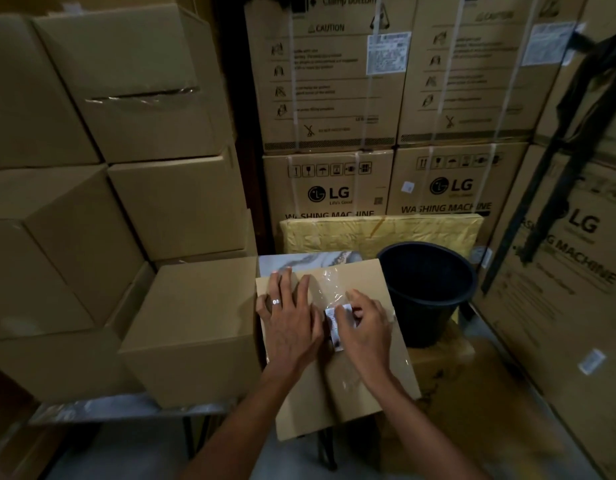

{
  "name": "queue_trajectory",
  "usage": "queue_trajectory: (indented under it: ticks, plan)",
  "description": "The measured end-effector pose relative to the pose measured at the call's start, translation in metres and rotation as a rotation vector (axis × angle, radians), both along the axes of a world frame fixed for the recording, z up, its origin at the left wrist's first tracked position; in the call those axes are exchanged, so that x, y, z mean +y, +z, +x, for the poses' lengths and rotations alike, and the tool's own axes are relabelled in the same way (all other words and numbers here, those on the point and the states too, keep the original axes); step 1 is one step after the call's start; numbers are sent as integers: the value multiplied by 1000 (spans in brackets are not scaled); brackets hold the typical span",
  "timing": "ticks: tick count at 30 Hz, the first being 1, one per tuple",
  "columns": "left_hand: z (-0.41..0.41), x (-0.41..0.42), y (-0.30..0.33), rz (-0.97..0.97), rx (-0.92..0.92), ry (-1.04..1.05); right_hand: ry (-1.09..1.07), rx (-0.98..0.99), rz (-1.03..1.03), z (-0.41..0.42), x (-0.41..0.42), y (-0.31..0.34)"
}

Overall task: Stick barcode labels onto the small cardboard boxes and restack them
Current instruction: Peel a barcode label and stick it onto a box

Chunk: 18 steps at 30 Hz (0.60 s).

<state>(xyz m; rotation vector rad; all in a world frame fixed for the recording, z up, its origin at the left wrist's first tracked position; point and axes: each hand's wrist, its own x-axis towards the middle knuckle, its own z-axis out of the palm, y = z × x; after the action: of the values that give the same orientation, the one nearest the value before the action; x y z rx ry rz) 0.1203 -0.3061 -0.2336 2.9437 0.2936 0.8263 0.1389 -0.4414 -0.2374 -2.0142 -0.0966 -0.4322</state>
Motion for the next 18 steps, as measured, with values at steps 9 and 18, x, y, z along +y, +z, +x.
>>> queue_trajectory:
  ticks: [9, 18]
  plan:
    - [-12, -4, -4, 8, 13, 18, 65, 291, 307, 15, -16, 16]
    - [-19, -7, -5, -9, -43, 1, 171, 348, 365, 1, -22, 18]
